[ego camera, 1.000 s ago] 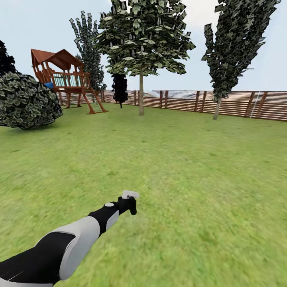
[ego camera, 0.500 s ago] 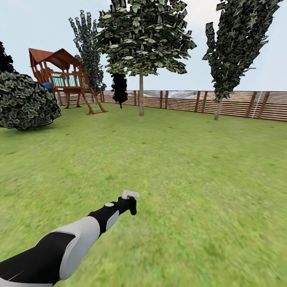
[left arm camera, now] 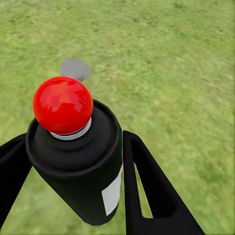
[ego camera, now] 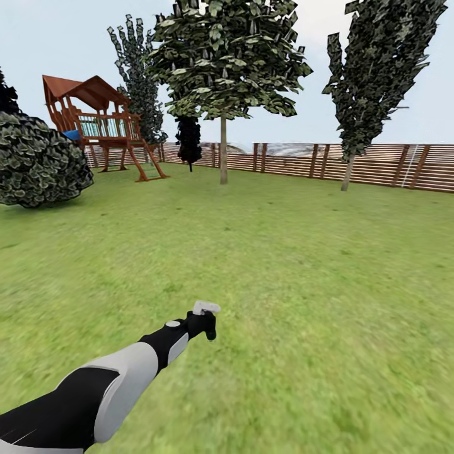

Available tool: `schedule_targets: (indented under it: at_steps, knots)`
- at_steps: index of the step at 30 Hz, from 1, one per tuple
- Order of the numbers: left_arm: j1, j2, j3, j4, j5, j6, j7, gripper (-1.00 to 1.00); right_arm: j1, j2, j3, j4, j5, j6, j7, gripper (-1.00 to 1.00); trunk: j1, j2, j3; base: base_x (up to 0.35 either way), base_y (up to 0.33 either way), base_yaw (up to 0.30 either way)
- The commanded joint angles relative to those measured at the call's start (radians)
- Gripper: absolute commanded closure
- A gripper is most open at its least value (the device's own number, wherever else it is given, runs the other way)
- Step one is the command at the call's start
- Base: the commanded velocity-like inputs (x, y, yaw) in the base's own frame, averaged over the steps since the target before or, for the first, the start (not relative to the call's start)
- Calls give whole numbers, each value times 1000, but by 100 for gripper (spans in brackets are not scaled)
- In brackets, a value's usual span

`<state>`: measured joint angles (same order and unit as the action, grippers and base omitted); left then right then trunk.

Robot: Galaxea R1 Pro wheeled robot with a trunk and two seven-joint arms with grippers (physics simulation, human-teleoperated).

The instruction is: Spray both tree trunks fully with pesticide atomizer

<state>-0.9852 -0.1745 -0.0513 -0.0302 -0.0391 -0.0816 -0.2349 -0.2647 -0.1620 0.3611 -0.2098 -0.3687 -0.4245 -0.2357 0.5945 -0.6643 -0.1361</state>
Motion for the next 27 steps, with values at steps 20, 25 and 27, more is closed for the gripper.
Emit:
schedule_targets:
  at_steps: [20, 25, 27]
  knots:
    - [-1, 0, -5, 1, -4, -6, 0, 100, -1, -1, 9, 0, -7, -2, -5, -100, 1, -1, -2, 350, 0, 0]
    - [-1, 0, -4, 1, -4, -6, 0, 100, -1, -1, 9, 0, -7, -2, -5, -100, 1, -1, -2, 350, 0, 0]
    - [-1, 0, -4, 0, -4, -6, 0, 100, -1, -1, 9, 0, -6, -2, -5, -100, 1, -1, -2, 350, 0, 0]
